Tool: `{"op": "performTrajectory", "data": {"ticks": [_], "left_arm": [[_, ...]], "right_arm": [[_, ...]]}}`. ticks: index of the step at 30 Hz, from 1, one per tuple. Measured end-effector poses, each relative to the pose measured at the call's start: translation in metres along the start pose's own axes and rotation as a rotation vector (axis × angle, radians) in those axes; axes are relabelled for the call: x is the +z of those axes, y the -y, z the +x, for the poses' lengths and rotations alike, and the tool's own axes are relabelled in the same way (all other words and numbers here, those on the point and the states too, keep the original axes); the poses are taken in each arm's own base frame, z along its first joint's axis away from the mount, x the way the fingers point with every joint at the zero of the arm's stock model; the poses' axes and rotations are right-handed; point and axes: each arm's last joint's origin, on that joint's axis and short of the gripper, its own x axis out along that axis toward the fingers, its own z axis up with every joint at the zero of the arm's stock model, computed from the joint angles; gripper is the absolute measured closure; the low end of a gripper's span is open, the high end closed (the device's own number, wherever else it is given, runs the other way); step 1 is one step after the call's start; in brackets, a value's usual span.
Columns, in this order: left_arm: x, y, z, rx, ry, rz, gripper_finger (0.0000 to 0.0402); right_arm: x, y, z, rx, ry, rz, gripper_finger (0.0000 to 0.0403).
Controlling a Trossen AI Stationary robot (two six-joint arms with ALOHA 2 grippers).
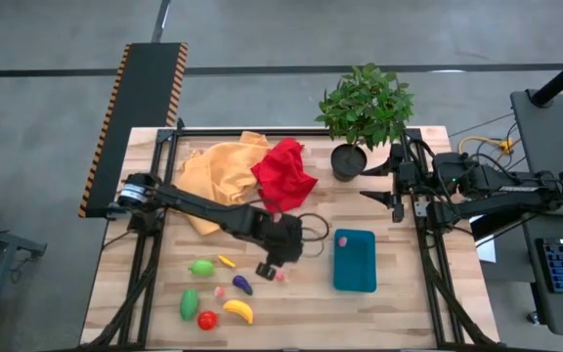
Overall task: Pick and placing Produce into tupperware
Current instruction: Put the right peach into the blue bin
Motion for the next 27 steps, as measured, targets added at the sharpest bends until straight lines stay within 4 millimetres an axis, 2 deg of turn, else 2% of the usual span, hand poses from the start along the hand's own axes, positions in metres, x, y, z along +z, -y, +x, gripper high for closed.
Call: {"op": "performTrajectory", "data": {"ticks": [4,12,20,27], "left_arm": [[0.000,0.012,0.002,-0.022,-0.021,0.083,0.0291],[-0.004,0.026,0.011,-0.052,-0.040,0.109,0.0291],[-0.010,0.045,0.025,-0.081,-0.038,0.153,0.0291],[-0.014,0.050,0.041,-0.087,-0.050,0.161,0.0291]], "right_arm": [[0.000,0.000,0.000,0.000,0.000,0.000,0.0179],[-0.001,-0.001,0.004,0.001,-0.017,-0.001,0.0179],[-0.006,-0.002,0.017,0.004,-0.067,-0.007,0.0179],[-0.011,-0.004,0.030,0.007,-0.124,-0.013,0.0179]]}}
